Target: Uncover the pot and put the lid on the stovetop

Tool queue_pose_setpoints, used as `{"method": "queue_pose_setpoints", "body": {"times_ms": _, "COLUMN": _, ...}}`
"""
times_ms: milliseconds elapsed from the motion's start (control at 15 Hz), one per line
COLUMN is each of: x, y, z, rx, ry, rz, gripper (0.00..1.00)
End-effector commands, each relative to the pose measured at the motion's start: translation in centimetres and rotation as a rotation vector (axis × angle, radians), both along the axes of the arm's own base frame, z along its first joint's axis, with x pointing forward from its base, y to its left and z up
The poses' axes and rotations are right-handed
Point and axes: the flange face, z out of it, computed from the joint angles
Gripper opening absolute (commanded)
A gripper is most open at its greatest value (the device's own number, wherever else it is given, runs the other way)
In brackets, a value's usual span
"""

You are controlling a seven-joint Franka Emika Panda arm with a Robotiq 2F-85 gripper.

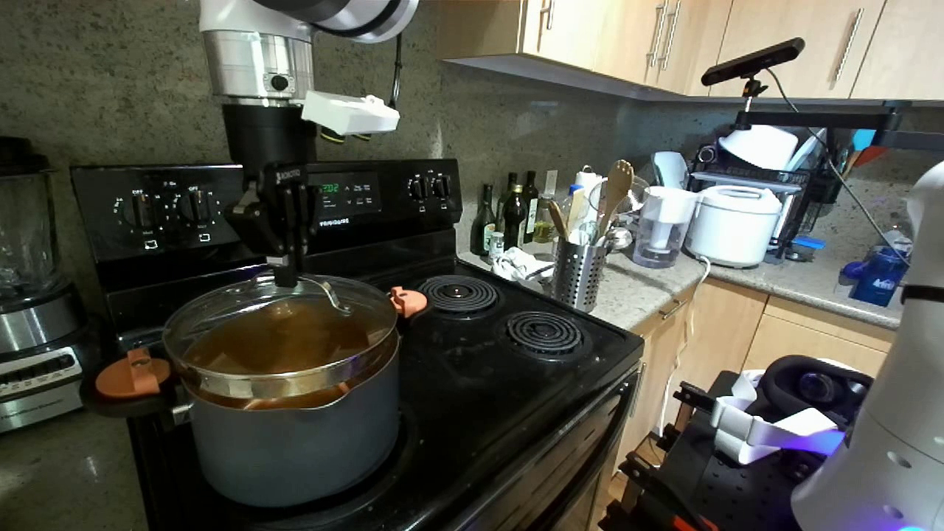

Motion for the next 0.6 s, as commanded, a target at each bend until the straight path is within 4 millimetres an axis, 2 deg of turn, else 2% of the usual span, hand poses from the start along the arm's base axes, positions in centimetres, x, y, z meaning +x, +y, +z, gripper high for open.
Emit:
{"method": "queue_pose_setpoints", "body": {"times_ms": 0, "x": -1.2, "y": -0.7, "z": 2.8, "rx": 0.025, "ry": -0.002, "rz": 0.016, "gripper": 0.04}}
{"method": "queue_pose_setpoints", "body": {"times_ms": 533, "x": -3.1, "y": -1.3, "z": 7.5, "rx": -0.005, "ry": 0.011, "rz": 0.004, "gripper": 0.04}}
